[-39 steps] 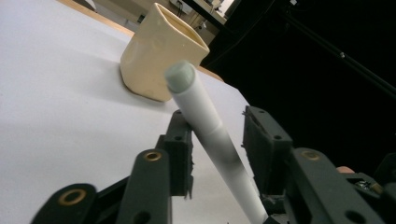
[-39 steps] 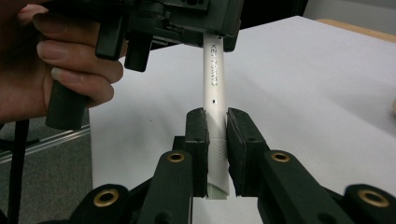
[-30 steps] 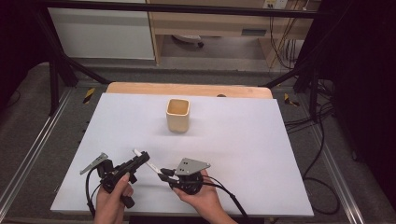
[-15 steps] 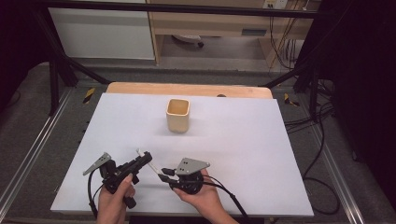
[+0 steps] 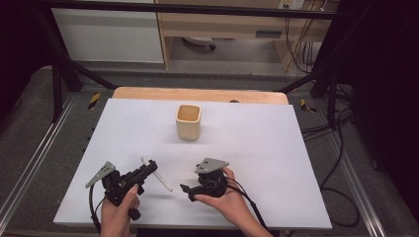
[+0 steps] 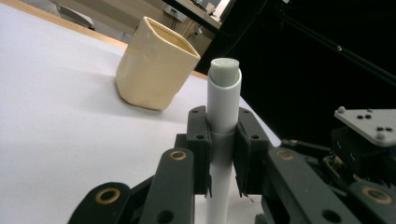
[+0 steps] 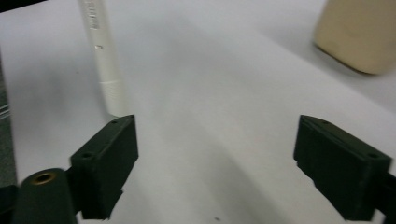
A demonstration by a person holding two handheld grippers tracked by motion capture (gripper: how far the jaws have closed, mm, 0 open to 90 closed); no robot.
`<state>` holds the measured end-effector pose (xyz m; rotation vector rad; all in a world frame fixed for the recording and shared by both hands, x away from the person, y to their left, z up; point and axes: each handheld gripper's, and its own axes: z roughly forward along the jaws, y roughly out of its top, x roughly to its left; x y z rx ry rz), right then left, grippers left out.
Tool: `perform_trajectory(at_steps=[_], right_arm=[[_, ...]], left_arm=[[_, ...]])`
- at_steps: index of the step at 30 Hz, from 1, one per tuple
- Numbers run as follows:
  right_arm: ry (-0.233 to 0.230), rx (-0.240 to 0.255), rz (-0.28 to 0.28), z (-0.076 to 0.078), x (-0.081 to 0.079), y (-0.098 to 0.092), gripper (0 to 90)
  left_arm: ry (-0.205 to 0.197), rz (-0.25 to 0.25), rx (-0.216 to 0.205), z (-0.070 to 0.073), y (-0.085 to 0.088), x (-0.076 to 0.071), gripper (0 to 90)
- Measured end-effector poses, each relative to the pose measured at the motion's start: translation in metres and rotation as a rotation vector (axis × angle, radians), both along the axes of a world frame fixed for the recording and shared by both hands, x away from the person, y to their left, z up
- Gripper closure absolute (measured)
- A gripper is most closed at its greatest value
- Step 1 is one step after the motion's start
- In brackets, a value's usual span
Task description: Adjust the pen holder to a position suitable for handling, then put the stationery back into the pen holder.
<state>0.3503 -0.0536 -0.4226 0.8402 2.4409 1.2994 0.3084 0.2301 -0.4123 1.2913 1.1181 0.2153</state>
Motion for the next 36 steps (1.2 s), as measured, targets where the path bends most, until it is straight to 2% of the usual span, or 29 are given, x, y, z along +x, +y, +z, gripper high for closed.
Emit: perform_trajectory(at_steps=[3,7,16,21,24,31,34,36], right_arm=[[0.027,0.012,-0.036,0.003,0.005,-0.013,7.3],[0.030,0.022,-0.039,0.009,0.008,-0.030,3.8],[-0.011,0.042,-0.095,0.013,0.002,-0.084,6.2],[-0.069,0.023,-0.130,0.011,-0.007,-0.110,5.4],[-0.072,0.017,-0.162,0.008,-0.012,-0.128,5.0],[-0.071,0.069,-0.240,0.005,-0.026,-0.171,4.4],[-0.074,0.091,-0.276,0.001,-0.025,-0.179,4.4],[-0.069,0.101,-0.294,-0.001,-0.023,-0.180,4.4]], left_arm=[[-0.002,0.001,0.013,0.000,0.001,0.000,78.5],[-0.005,-0.005,0.024,0.001,0.002,0.000,78.5],[-0.015,0.008,0.043,0.002,0.003,-0.002,78.5],[-0.018,0.013,0.046,0.002,0.003,-0.002,78.5],[-0.023,0.013,0.055,0.003,0.004,-0.003,78.6],[-0.032,0.031,0.058,0.005,0.009,-0.005,78.5],[-0.041,0.043,0.065,0.006,0.009,-0.006,78.5],[-0.055,0.048,0.086,0.009,0.009,-0.007,78.6]])
